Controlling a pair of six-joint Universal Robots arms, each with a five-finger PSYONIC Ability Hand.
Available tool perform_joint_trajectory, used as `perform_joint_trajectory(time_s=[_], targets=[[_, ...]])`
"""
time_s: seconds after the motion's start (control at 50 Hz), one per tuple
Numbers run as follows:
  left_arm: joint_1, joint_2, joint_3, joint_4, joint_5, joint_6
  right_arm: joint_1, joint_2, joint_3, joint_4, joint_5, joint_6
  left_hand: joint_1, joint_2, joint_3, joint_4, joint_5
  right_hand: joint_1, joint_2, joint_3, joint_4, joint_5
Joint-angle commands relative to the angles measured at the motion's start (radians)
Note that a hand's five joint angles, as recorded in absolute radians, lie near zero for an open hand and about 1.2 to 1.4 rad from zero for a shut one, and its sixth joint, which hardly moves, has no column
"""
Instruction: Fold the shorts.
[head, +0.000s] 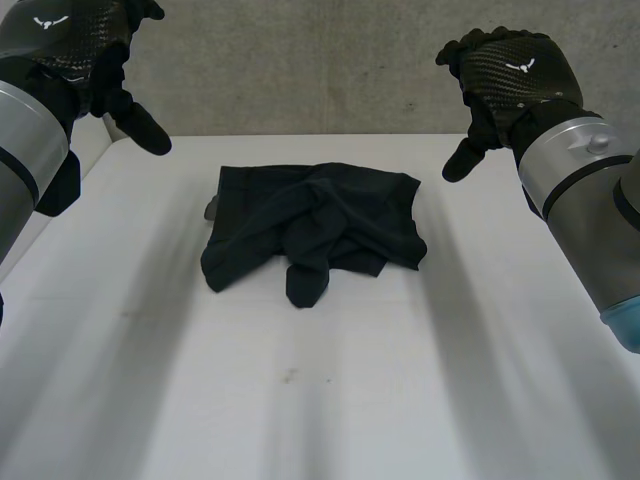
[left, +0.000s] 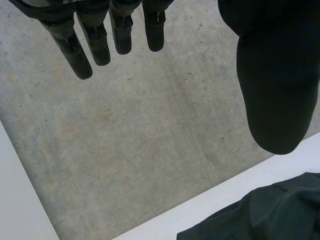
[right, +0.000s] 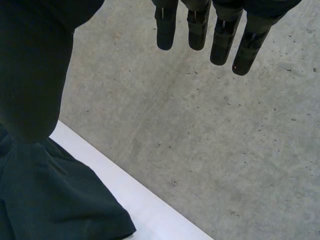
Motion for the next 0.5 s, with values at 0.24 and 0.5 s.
perform_joint_trajectory(time_s=[0.24,0.5], targets=[[0.0,-0.03,-0.004,0.006,0.0,0.002,-0.079,0.001,0.005,-0.026,0.053,0.094,-0.05,-0.035,-0.04,-0.036,-0.047,-0.031,-0.048,-0.038,-0.062,-0.072],[0.002,-0.111,-0.026,0.084,0.009,0.008,-0.082,0.007,0.005,-0.018,0.018,0.114,-0.05,-0.035,-0.04,-0.036,-0.047,-0.031,-0.048,-0.038,-0.062,-0.072]])
